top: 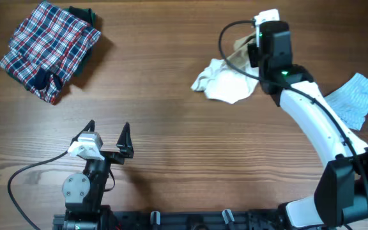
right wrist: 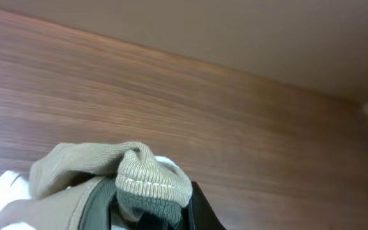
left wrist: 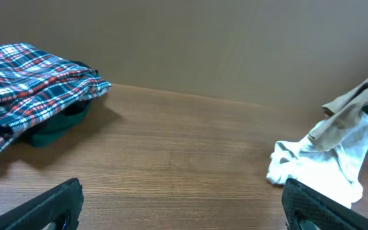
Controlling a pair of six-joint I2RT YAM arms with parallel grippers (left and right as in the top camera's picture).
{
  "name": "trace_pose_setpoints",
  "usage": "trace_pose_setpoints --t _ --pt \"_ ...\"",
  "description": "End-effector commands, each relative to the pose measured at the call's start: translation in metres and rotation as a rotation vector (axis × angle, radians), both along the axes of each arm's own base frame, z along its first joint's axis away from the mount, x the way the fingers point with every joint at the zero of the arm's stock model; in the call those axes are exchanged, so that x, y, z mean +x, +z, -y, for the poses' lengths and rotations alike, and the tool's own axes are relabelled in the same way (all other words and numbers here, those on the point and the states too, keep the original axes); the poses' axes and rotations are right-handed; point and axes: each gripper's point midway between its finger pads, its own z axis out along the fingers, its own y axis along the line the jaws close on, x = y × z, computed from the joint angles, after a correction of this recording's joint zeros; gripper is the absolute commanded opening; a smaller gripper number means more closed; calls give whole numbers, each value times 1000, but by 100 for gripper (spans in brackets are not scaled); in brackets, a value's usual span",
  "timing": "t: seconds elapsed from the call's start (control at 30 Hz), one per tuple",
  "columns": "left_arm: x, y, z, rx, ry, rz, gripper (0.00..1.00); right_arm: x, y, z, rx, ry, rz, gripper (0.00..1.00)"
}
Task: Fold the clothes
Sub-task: 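Release the garments and raise the right gripper away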
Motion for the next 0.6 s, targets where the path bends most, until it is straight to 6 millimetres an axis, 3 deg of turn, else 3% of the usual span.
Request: trace_pose_setpoints --t 0.0,0.03,0.13,0.17,0.33,0.37,0.47,0.57 --pt "0 -2 -4 19 16 -2 100 0 2 28 30 -94 9 6" --pt "0 -2 -4 19 16 -2 100 0 0 33 29 -104 0 15" --pt "0 -2 -4 19 16 -2 100 -5 -9 43 24 -124 -39 23" --pt "0 -2 -4 19 16 -2 100 -7 -13 45 20 -130 -53 33" --pt "0 -2 -4 19 16 -2 100 -19 -5 87 -43 -366 -9 32" --pt "0 -2 -4 19 16 -2 100 -20 -6 87 -37 -372 -10 32" --pt "0 -2 -4 19 16 -2 100 -17 -21 52 52 -219 -78 27" --pt "0 -2 -4 19 16 -2 100 -27 -44 -16 164 103 -225 21"
